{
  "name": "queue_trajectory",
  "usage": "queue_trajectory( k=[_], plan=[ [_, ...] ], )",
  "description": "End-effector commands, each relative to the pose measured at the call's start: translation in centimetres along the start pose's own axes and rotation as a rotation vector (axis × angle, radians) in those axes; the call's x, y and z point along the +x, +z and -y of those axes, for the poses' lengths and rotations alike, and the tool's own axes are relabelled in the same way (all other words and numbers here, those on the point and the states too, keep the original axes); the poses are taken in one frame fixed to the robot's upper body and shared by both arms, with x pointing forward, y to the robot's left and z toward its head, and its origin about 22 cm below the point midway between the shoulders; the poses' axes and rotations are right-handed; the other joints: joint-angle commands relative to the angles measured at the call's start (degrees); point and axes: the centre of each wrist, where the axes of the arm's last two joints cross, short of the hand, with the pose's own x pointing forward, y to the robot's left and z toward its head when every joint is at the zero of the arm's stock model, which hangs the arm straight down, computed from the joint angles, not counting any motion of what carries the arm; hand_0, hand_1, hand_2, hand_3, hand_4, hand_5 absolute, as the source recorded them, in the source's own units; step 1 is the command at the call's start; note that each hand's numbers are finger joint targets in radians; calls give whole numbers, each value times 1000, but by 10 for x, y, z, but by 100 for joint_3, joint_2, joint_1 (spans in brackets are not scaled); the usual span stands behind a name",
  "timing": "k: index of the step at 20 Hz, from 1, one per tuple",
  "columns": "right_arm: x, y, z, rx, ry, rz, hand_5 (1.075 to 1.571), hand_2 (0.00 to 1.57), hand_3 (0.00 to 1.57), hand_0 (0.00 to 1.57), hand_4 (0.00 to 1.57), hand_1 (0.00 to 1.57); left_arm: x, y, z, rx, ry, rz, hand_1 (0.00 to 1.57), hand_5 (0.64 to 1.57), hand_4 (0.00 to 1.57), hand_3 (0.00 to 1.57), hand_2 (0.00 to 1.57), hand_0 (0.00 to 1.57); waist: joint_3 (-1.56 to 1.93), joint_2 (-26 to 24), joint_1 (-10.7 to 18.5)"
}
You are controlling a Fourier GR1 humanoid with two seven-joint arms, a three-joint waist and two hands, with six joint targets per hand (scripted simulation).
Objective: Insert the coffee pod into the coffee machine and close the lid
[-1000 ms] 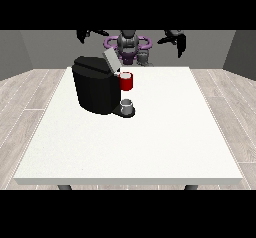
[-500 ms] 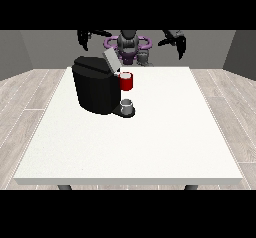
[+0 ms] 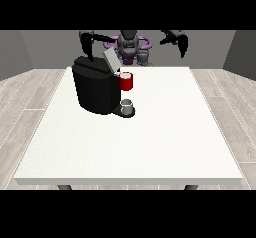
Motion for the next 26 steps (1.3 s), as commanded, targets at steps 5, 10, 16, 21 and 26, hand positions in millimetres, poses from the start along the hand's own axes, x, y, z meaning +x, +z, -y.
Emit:
queue_trajectory(
  k=[5,10,16,21,26],
  plan=[
    [12,-14,-32,79,35,38,1571,0,0,0,0,0,8,18,-18,56,-37,45,0,1571,376,0,0,0,-1,382,-113],
    [26,-23,-46,106,42,50,1571,0,0,0,0,0,14,17,-21,77,-57,37,0,1571,331,0,0,0,-2,460,-141],
    [54,-37,-51,110,73,100,1571,0,0,0,129,0,20,20,-35,63,-80,47,0,1571,348,0,0,0,-2,714,8],
    [67,-41,-64,141,128,155,1571,0,0,0,214,0,21,11,-15,82,-45,58,0,1571,372,0,0,0,-2,775,-61],
    [83,-44,-73,187,171,146,1571,0,0,0,103,0,16,21,-20,54,-67,22,0,1571,362,0,0,0,-3,545,90]
  ],
)
